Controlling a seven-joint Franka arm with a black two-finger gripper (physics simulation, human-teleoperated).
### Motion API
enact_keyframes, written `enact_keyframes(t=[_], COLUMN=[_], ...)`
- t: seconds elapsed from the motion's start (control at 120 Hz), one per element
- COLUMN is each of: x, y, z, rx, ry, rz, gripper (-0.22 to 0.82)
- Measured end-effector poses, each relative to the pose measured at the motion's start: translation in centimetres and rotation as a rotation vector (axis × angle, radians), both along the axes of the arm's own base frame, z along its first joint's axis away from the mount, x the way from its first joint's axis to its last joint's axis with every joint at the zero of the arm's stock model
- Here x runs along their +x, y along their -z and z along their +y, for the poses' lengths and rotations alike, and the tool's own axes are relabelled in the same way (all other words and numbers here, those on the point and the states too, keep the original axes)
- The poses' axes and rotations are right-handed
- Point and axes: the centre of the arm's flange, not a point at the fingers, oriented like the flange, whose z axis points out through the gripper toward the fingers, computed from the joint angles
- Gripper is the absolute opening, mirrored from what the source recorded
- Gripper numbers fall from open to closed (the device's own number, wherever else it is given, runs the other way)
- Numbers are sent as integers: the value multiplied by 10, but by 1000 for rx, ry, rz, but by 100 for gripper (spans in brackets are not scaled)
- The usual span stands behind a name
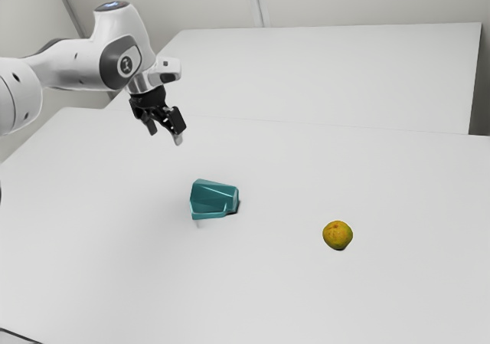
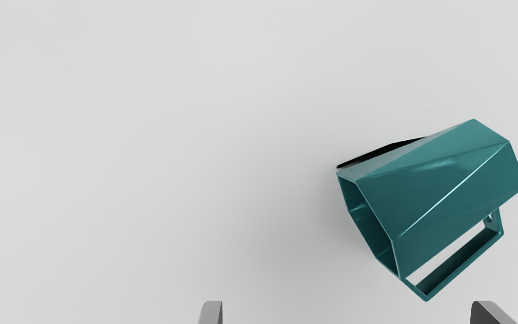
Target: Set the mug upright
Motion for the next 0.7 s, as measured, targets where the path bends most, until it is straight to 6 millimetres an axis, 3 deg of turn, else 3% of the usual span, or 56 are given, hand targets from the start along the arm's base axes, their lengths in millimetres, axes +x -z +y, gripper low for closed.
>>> enact_keyframes(t=[0.175, 0.317, 0.467, 0.592, 0.7], x=[-7, -43, -62, -62, -60], y=[19, 38, 63, 77, 102], z=[18, 50, 54, 55, 60], rx=[-69, -223, -384, -499, -569], ry=[-66, -209, -310, -357, -390], rz=[10, 28, 57, 65, 93], gripper=[60, 60, 60, 60, 60])
